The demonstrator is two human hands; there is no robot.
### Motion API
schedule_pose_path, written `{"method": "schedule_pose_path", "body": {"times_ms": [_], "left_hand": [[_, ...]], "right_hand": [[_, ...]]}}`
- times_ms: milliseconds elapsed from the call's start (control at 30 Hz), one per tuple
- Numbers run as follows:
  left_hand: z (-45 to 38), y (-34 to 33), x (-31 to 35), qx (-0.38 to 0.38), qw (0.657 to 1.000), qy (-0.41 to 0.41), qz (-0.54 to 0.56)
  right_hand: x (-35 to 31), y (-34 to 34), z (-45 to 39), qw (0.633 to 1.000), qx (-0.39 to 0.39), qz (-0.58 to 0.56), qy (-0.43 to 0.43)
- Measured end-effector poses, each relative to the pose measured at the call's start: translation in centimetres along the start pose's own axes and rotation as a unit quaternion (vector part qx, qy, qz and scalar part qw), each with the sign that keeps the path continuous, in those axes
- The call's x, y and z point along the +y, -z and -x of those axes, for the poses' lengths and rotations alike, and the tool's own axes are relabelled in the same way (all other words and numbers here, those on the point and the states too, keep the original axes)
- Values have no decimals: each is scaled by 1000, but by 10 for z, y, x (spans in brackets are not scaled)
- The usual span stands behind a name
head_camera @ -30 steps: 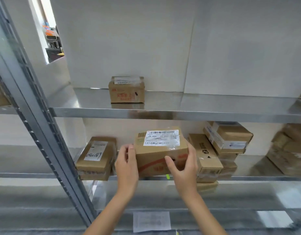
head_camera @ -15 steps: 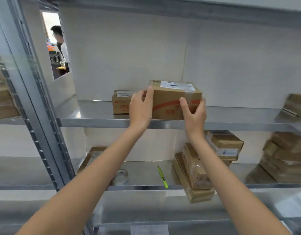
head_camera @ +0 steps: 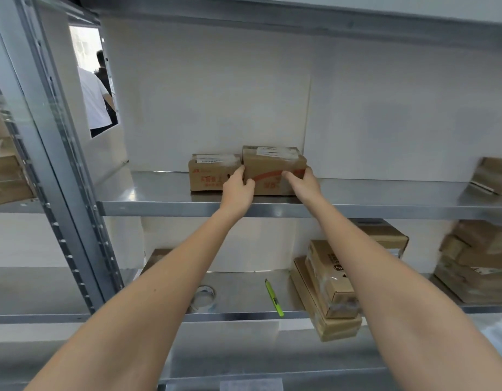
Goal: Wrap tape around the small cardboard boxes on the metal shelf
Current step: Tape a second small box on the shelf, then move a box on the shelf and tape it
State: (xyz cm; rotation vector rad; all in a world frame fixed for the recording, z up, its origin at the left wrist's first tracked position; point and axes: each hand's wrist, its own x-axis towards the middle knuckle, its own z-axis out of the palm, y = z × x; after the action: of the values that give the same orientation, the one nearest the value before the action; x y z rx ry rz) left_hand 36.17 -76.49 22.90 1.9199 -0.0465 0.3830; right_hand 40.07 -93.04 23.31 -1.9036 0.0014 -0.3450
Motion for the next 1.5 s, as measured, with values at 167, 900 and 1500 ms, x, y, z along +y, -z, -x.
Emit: {"method": "schedule_pose_path", "body": {"times_ms": [167,900,1500], "left_hand": [[11,-4,-6,28,998,-23,45],[141,100,-292,177,954,193,-143],[54,127,-336,24,894,358,-271]], "right_hand": [[6,-8,5,1000,18,-8,-5],[204,-189,165,968,-211,90,-102],[188,-301,144,895,-350,-42,-274]]}}
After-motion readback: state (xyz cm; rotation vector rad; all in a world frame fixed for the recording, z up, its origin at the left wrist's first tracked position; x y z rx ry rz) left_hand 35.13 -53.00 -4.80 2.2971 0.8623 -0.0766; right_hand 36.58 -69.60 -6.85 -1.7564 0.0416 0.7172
